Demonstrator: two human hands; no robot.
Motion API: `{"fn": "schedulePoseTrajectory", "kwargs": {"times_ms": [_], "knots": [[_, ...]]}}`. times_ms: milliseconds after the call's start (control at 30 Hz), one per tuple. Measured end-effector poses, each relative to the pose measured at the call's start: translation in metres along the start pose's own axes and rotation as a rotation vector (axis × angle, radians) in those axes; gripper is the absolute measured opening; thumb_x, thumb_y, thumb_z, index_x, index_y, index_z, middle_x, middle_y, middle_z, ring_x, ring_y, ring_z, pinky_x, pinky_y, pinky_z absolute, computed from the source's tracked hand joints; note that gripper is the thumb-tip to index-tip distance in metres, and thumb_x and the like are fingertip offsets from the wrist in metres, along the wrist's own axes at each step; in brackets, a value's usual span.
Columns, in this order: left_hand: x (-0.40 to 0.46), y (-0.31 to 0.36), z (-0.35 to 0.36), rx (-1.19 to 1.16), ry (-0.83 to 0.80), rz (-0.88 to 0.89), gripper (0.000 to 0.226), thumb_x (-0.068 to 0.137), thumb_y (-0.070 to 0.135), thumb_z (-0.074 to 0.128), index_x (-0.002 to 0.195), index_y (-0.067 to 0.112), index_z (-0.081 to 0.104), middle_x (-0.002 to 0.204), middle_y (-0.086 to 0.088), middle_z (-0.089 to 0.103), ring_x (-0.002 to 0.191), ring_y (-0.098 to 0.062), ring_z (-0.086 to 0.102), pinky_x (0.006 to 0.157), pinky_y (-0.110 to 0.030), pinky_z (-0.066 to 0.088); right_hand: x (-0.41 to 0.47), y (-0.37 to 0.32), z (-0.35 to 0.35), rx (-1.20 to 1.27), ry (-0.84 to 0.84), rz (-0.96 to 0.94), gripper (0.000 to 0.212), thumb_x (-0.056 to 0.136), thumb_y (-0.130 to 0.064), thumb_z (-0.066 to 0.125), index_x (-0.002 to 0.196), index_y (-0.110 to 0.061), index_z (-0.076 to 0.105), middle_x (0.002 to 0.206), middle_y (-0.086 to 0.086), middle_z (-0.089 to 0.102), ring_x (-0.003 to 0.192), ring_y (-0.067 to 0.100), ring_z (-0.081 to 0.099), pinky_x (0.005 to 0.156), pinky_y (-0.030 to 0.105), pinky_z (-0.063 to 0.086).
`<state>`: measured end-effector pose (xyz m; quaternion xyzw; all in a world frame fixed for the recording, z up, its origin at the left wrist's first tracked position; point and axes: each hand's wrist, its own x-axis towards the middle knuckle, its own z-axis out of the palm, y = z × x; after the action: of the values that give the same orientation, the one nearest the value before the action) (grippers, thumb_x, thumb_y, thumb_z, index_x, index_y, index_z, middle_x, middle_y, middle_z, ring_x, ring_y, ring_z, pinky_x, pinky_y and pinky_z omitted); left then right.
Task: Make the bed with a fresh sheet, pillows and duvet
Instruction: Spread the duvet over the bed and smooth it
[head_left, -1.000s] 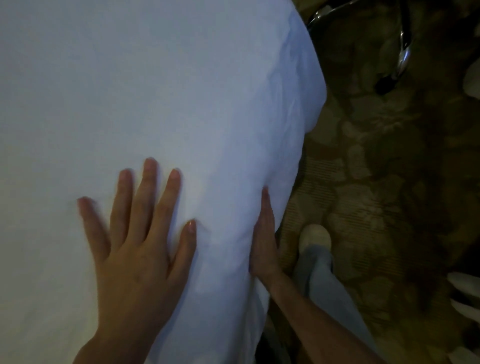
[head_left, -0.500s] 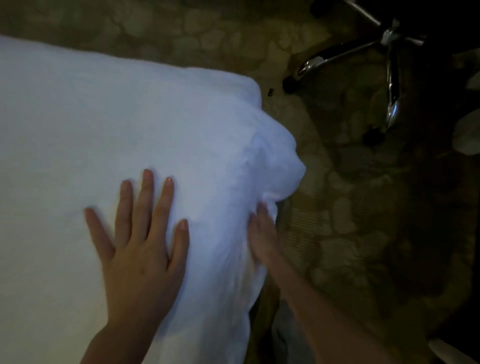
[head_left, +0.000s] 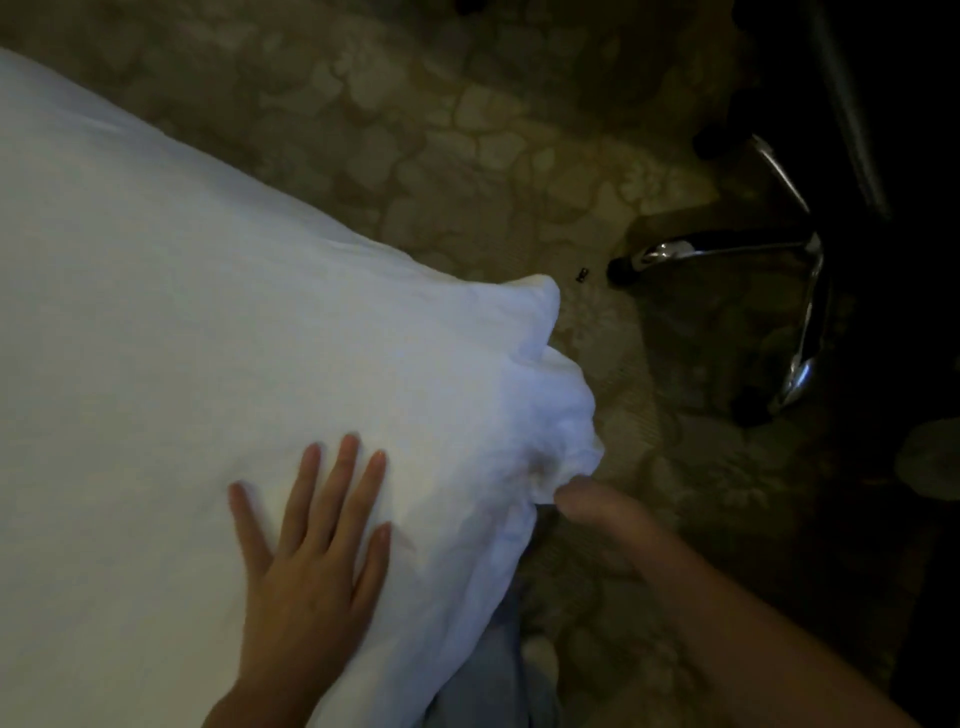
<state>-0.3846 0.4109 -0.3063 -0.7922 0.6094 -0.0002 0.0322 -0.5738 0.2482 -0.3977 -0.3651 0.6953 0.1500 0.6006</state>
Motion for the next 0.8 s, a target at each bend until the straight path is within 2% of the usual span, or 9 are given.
{"fn": "schedulePoseTrajectory", "kwargs": {"times_ms": [133,200,267,333,400,467,533,633,800], "knots": [[0.028,0.001,0.000,-0.027,-0.026,-0.124,0.059,0.091,0.037,0.032,0.147,0.020,0.033,0.156,-0.006,0.027,0.143,-0.025,0.025,0.107,-0.071,0.009,-0.019,-0.080,-0.028,0.374,0.229,-0.477,0.036,0.102,-0.018,0.040,0.136,-0.009,0.045,0.127,0.005,0.052,0.121,0.022,0.049,0.099,0.034,0.039],[0.050,0.007,-0.001,-0.066,-0.008,-0.260,0.059,0.091,0.037,0.031,0.149,0.022,0.029,0.157,-0.008,0.022,0.144,-0.024,0.022,0.108,-0.071,0.006,-0.020,-0.123,-0.025,0.459,0.104,-0.515,0.041,0.101,-0.034,0.042,0.139,-0.019,0.046,0.132,-0.001,0.051,0.122,0.017,0.047,0.107,0.037,0.035],[0.075,0.013,0.002,-0.085,0.013,-0.428,0.058,0.093,0.036,0.030,0.150,0.025,0.026,0.159,-0.008,0.019,0.145,-0.024,0.019,0.108,-0.070,0.002,-0.008,-0.165,-0.014,0.479,0.050,-0.505,0.044,0.096,-0.037,0.051,0.131,-0.012,0.053,0.124,0.004,0.057,0.111,0.018,0.055,0.101,0.034,0.040],[0.097,0.019,0.004,-0.134,0.041,-0.609,0.057,0.094,0.036,0.029,0.150,0.027,0.026,0.159,-0.006,0.018,0.146,-0.023,0.018,0.107,-0.071,0.002,0.007,-0.197,0.001,0.298,0.064,-0.533,0.051,0.084,-0.046,0.063,0.120,-0.010,0.060,0.112,0.009,0.063,0.101,0.023,0.060,0.094,0.038,0.045],[0.117,0.020,0.005,-0.156,0.058,-0.712,0.056,0.094,0.036,0.028,0.149,0.026,0.029,0.159,-0.005,0.020,0.146,-0.024,0.018,0.104,-0.074,0.002,0.019,-0.213,0.010,-0.037,-0.126,-0.465,0.086,0.074,-0.069,0.061,0.143,-0.022,0.038,0.135,0.004,0.052,0.126,0.026,0.045,0.113,0.046,0.029],[0.126,0.018,0.006,-0.149,0.008,-0.778,0.057,0.093,0.038,0.030,0.149,0.027,0.030,0.158,-0.004,0.022,0.145,-0.024,0.019,0.104,-0.074,0.002,0.029,-0.229,0.018,-0.190,-0.334,-0.293,0.119,0.058,-0.083,0.058,0.153,-0.030,0.011,0.155,0.000,0.028,0.141,0.025,0.027,0.118,0.042,0.018],[0.129,0.018,0.002,-0.147,-0.025,-0.798,0.060,0.090,0.041,0.033,0.148,0.028,0.029,0.157,-0.004,0.024,0.145,-0.024,0.020,0.105,-0.074,0.002,0.032,-0.243,0.018,-0.365,-0.432,-0.235,0.140,0.038,-0.091,0.053,0.154,-0.029,0.006,0.160,-0.001,0.013,0.146,0.024,0.015,0.118,0.043,0.013],[0.134,0.020,-0.003,-0.117,-0.120,-0.814,0.064,0.088,0.045,0.035,0.148,0.028,0.026,0.156,-0.006,0.026,0.144,-0.026,0.021,0.104,-0.075,0.003,0.046,-0.266,0.032,-0.323,-0.467,-0.232,0.130,0.041,-0.082,0.059,0.151,-0.022,0.025,0.154,0.000,0.032,0.138,0.022,0.034,0.114,0.036,0.026],[0.170,0.010,-0.007,-0.136,-0.161,-0.908,0.066,0.091,0.044,0.034,0.152,0.028,0.017,0.158,-0.003,0.021,0.146,-0.028,0.016,0.104,-0.074,0.002,0.058,-0.302,0.031,-0.370,-0.592,-0.070,0.071,0.061,-0.063,0.078,0.118,-0.026,0.058,0.109,-0.006,0.066,0.102,0.017,0.061,0.093,0.033,0.045]]}}
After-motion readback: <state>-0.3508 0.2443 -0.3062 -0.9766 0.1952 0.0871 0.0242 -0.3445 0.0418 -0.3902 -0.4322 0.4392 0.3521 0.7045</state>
